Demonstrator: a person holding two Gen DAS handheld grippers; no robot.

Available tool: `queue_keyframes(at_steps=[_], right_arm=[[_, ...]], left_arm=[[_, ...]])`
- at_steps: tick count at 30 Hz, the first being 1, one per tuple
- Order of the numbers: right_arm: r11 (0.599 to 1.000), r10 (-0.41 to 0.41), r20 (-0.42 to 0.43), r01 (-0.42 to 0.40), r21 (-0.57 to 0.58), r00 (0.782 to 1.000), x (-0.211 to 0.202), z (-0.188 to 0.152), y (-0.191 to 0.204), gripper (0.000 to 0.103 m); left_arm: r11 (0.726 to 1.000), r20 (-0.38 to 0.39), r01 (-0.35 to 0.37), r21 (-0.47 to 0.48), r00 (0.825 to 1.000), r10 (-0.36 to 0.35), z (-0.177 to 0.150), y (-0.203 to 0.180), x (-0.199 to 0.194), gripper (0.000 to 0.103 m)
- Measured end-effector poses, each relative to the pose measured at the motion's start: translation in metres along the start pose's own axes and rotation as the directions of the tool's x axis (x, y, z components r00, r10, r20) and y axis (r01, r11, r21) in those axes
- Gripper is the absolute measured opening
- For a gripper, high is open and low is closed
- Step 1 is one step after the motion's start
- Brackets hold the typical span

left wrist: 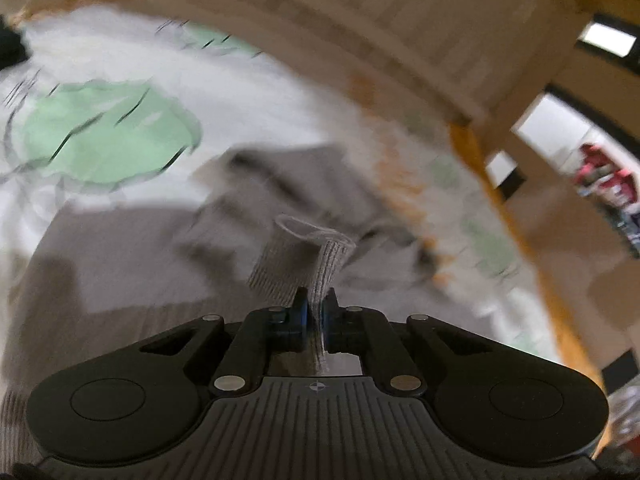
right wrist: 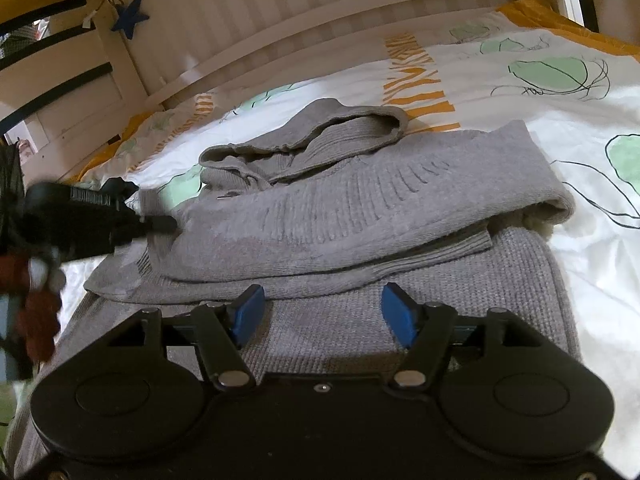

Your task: Fold large clothes

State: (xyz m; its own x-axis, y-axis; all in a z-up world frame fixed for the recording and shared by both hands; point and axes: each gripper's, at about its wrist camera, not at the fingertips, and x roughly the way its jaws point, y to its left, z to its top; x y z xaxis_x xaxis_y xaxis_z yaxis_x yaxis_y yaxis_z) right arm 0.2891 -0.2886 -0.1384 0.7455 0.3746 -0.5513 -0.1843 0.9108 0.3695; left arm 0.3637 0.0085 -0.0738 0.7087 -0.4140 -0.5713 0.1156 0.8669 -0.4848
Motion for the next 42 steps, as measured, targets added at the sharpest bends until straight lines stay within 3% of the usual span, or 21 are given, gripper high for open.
queue_keyframes(at_steps=[4, 11, 16, 19, 22, 24, 30, 37, 42], right_arm=[[1.0, -0.016, 0.032, 0.017, -0.018, 0.999, -0.007, 0.002, 0.005, 0.069], [1.0, 0.027, 0.036, -0.027, -0.017, 0.999, -0.001, 0.019, 0.014, 0.069], [0.996, -0.043, 0.027, 0.045, -0.078, 0.999, 0.016, 0.041, 0.01, 0.073], [0.98, -0.179, 0.006, 0.179, -0.092, 0.984, 0.025, 0.046, -0.009, 0.072], [0.96, -0.274, -0.023, 0.272, -0.071, 0.961, 0.026, 0.041, -0.032, 0.068], [0.967, -0.25, -0.005, 0.249, -0.045, 0.968, 0.022, 0.036, -0.038, 0.067], [0.933, -0.322, 0.002, 0.318, -0.166, 0.947, 0.029, 0.03, -0.015, 0.07], [0.938, -0.314, -0.002, 0.31, -0.158, 0.949, 0.027, 0.032, -0.02, 0.07], [0.945, -0.299, -0.004, 0.295, -0.144, 0.954, 0.027, 0.033, -0.024, 0.071]], left_arm=[[0.992, 0.05, 0.088, 0.086, 0.994, -0.093, 0.038, -0.043, -0.011, 0.006], [0.961, 0.124, 0.187, 0.204, 0.969, -0.215, 0.084, -0.11, -0.029, 0.006], [0.95, 0.168, 0.203, 0.237, 0.955, -0.245, 0.092, -0.114, -0.045, 0.006], [0.96, 0.188, 0.177, 0.218, 0.957, -0.219, 0.088, -0.091, -0.052, 0.006], [0.978, 0.174, 0.133, 0.159, 0.972, -0.161, 0.081, -0.053, -0.05, 0.006], [0.989, 0.148, 0.091, 0.114, 0.983, -0.108, 0.071, -0.024, -0.045, 0.006], [0.999, 0.065, -0.034, 0.033, 0.997, 0.031, 0.033, 0.044, -0.032, 0.006], [0.989, -0.064, -0.149, -0.011, 0.987, 0.148, -0.006, 0.097, -0.019, 0.01], [0.988, -0.033, -0.151, -0.021, 0.988, 0.15, -0.021, 0.114, -0.03, 0.015]])
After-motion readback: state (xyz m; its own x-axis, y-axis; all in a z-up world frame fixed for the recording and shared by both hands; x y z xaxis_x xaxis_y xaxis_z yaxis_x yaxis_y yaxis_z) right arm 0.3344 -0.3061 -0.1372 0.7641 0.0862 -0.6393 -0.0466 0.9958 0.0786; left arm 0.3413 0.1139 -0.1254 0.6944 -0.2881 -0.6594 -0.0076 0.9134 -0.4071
